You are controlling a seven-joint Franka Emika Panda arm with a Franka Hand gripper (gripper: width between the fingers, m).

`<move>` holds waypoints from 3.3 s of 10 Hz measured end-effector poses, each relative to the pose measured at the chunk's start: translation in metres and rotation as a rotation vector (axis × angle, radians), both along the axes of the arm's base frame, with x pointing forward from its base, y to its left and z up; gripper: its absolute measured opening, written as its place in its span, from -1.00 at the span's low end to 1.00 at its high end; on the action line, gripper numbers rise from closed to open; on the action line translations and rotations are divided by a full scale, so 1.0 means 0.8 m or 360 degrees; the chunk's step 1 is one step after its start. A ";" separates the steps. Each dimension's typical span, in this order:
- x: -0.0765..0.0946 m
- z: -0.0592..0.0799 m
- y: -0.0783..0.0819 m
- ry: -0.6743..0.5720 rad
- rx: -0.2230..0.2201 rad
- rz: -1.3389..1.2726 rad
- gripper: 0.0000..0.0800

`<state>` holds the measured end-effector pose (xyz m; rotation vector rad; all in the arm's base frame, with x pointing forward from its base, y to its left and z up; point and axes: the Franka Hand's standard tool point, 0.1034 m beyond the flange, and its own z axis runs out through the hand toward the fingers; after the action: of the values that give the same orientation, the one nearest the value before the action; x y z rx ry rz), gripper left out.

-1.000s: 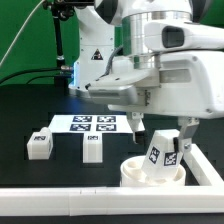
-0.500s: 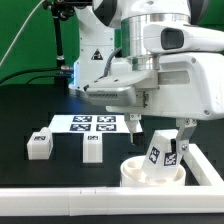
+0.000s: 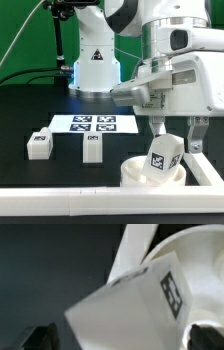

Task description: Assemble stool

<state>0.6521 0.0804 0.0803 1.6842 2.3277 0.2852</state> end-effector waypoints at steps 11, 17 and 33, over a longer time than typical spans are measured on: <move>0.023 0.018 -0.034 -0.0184 -0.0101 0.0384 0.62; 0.020 0.020 -0.016 -0.0219 0.0142 -0.0129 0.62; 0.001 0.024 0.039 -0.0131 0.0320 -0.1102 0.62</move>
Offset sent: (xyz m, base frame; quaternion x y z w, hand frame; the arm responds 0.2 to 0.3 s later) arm 0.0075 0.0007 0.0126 -0.1123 0.0091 -0.0901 0.9895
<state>0.6527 0.1113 0.0999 2.3874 1.5630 0.4380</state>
